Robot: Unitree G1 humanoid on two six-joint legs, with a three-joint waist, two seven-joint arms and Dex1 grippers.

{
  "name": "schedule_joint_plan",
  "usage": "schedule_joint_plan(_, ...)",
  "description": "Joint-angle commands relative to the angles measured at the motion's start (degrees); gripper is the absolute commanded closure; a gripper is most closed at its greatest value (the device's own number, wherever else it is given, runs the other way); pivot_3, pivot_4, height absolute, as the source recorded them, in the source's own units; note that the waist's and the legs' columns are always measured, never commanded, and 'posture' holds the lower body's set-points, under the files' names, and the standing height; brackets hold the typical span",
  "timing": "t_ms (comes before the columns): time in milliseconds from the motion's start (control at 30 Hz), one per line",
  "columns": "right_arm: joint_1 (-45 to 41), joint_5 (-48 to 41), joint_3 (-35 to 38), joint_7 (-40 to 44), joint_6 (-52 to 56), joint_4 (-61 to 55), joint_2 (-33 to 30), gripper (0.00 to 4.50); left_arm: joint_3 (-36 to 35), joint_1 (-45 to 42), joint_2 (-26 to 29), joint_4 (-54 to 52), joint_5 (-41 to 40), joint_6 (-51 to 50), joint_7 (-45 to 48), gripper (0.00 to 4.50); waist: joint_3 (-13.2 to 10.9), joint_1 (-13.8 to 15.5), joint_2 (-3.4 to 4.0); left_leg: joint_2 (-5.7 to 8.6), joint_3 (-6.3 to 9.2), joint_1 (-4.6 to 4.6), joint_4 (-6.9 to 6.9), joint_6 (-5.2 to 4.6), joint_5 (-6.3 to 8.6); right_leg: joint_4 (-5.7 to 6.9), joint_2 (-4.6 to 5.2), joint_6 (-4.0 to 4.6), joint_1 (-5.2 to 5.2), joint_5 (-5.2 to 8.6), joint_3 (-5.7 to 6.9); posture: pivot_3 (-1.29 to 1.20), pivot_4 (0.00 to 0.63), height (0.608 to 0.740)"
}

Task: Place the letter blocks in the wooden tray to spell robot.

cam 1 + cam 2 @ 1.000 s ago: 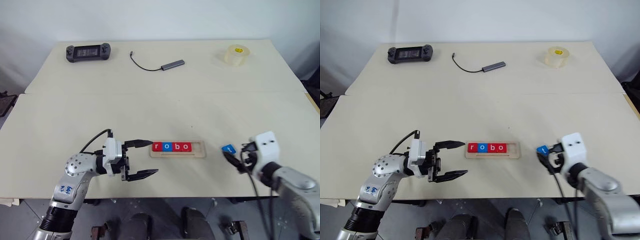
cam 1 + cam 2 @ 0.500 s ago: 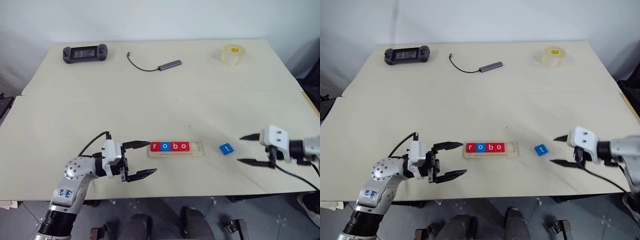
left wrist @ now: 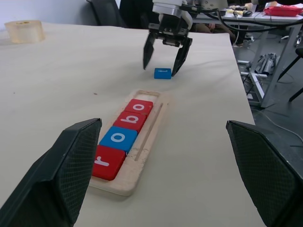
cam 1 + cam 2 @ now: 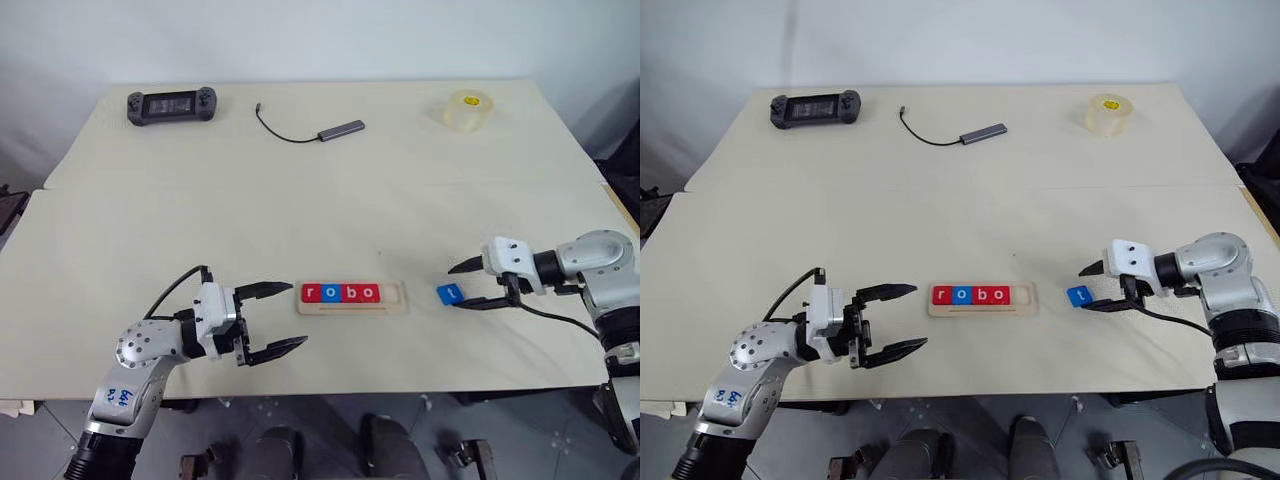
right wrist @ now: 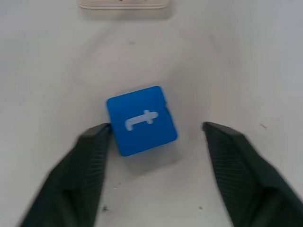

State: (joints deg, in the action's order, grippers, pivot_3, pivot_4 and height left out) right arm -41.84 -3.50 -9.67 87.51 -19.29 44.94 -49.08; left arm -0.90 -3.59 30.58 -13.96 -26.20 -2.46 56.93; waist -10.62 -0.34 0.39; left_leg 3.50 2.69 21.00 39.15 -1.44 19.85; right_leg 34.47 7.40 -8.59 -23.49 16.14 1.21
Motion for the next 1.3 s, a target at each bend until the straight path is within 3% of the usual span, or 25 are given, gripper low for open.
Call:
schedule_joint_plan(33, 0.86, 0.31, -1.01, 3.54, 1.1, -0.56, 0.53, 2.53, -0.69, 0.3, 0.58, -2.59, 0.2, 0.38, -0.73, 0.0, 0.01, -0.04, -0.02, -0.01, -0.01, -0.03, 0.0, 0.01, 0.0, 0.01, 0.0, 0.01, 0.02, 0.0, 0.0, 0.0, 0.15, 0.74)
schedule_joint_plan(100, 1.18, -0.31, -0.83, 3.4, 1.76, -2.14, 0.59, 3.03, -0.52, 0.28, 0.44, -2.73, 0.32, 0.41, -0.95, 0.0, 0.01, -0.01, -0.02, -0.01, -0.01, -0.04, 0.01, 0.03, -0.01, 0.04, 0.0, 0.02, 0.03, -0.01, -0.01, 0.0, 0.15, 0.74)
schedule_joint_plan(567, -0.01, -5.55, -2.64, -2.72, 39.75, -31.84, 4.22, 3.02, 0.32, -0.17, -0.93, -1.71, 1.28, 1.02, -1.77, 0.0, -0.05, 0.58, 0.1, 0.02, 0.08, 0.22, 0.02, 0.06, -0.01, 0.11, 0.06, 0.08, -0.23, 0.02, 0.05, 0.0, 0.15, 0.74)
schedule_joint_plan(1300, 2.21, -2.83, -5.12, -5.48, 38.23, -33.24, 4.72, 3.02, -0.31, 0.01, -0.7, -2.51, 1.45, 0.88, -3.03, 0.0, -0.05, 0.34, 0.1, 0.06, 0.09, 0.24, -0.03, 0.03, 0.01, 0.18, 0.02, 0.08, -0.23, 0.02, 0.07, 0.0, 0.15, 0.74)
